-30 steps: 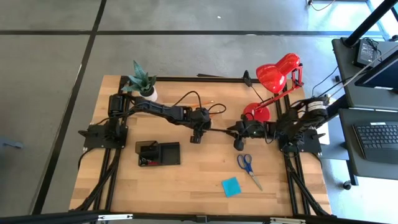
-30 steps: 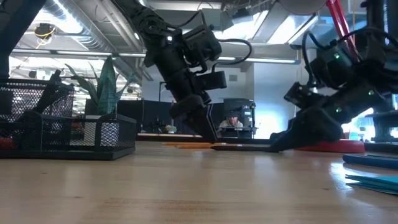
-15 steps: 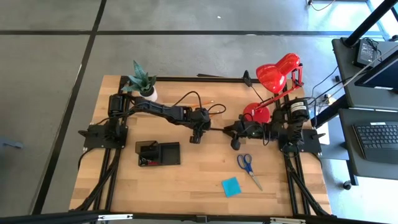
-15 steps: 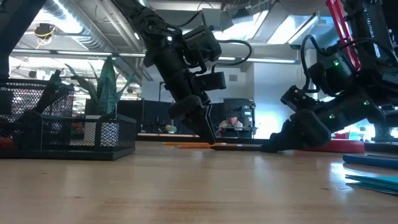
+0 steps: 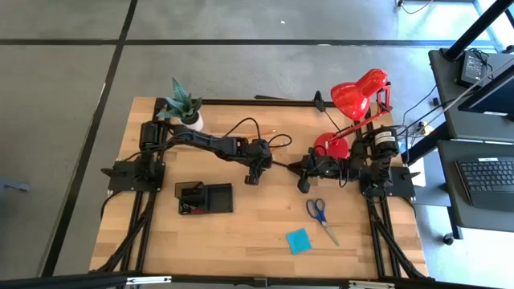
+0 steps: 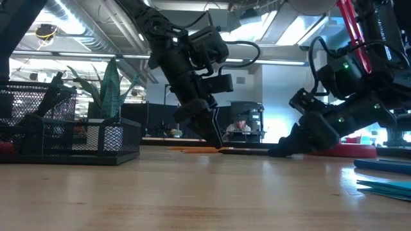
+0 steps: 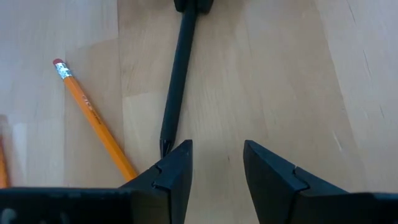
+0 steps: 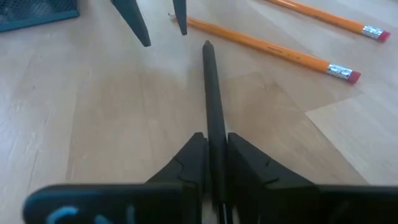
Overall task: Pick and place office supplies into organizer
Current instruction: Put the black pen into the back left compartment of the desk organizer
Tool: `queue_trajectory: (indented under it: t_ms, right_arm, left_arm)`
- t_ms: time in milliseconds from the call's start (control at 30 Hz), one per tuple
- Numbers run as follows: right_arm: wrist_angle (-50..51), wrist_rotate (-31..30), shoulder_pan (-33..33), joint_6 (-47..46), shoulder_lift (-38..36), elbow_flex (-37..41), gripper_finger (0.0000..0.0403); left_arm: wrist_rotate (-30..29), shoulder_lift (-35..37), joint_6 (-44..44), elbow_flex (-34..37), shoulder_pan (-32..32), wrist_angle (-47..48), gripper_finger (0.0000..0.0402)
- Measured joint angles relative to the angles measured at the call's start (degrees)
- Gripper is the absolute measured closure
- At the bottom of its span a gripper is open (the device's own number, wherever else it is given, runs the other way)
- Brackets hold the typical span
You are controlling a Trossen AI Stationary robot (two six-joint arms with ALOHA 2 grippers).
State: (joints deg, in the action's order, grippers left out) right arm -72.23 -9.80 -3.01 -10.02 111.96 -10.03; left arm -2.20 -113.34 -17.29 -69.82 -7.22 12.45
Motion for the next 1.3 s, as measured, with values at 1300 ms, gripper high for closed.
queue_trajectory:
  t_ms: [1300]
  right_arm:
    - [46.4, 0.4, 0.2, 1.4, -14.3, -24.8, 0.0349]
  left_arm:
    - [-27.7, 1.9, -17.5, -3.7, 11.0, 4.4, 0.0254]
